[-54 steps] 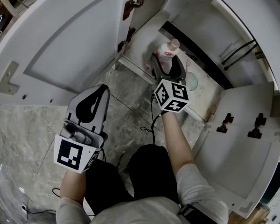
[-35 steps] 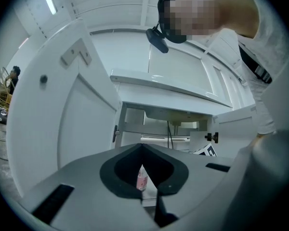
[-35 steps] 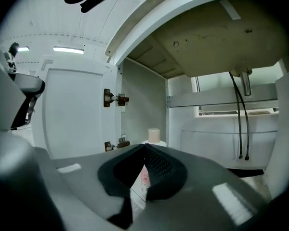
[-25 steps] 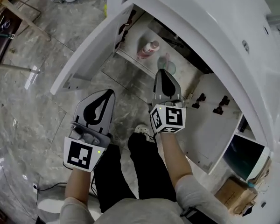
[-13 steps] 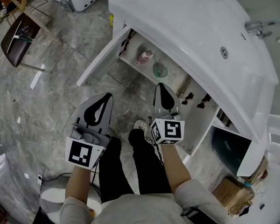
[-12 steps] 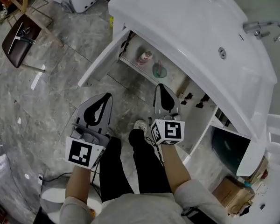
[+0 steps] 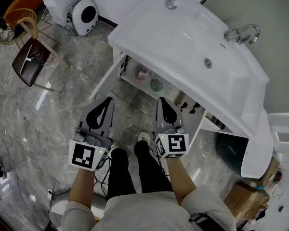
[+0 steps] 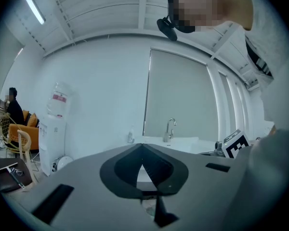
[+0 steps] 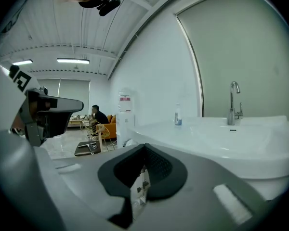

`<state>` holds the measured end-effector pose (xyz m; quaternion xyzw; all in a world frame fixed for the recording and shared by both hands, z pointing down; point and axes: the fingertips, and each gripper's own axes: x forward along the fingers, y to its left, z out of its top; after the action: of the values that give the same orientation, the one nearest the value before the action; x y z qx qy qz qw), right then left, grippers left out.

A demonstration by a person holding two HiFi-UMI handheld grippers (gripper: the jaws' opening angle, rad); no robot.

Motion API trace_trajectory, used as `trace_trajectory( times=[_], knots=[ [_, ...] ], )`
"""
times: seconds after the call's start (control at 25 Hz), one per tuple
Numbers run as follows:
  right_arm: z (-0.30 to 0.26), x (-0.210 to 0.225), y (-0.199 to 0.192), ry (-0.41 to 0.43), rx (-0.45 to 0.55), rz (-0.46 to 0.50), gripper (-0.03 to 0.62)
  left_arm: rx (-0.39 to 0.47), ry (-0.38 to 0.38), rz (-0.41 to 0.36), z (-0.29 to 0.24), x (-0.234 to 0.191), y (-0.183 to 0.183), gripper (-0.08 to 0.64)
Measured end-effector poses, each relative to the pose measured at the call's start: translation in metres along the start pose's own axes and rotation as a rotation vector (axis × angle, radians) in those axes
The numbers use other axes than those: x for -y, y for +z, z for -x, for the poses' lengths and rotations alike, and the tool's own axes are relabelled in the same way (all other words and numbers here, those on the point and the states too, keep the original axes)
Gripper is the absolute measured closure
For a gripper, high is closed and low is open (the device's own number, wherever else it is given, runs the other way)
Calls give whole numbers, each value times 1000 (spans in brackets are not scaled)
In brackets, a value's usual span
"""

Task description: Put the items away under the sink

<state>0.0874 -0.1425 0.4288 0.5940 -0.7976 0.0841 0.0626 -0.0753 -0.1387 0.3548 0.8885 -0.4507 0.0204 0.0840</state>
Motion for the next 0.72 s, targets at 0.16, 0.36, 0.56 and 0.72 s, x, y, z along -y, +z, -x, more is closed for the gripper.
trace_trajectory(
  times=[0.16,0.36,0.56,0.72],
  knots=[
    [17,-1,34,-14,12,10,581,71,-9,-31,5,5,38,552],
    [36,-3,69,-28,21,13,581,81,-1,-37,17,11,68,552],
    [49,-7,101,-37,62,23,581,101,-12,-64,26,18,93,552],
    [60,-11,121,-40,86,22,581,117,-19,-79,32,24,111,552]
  ],
)
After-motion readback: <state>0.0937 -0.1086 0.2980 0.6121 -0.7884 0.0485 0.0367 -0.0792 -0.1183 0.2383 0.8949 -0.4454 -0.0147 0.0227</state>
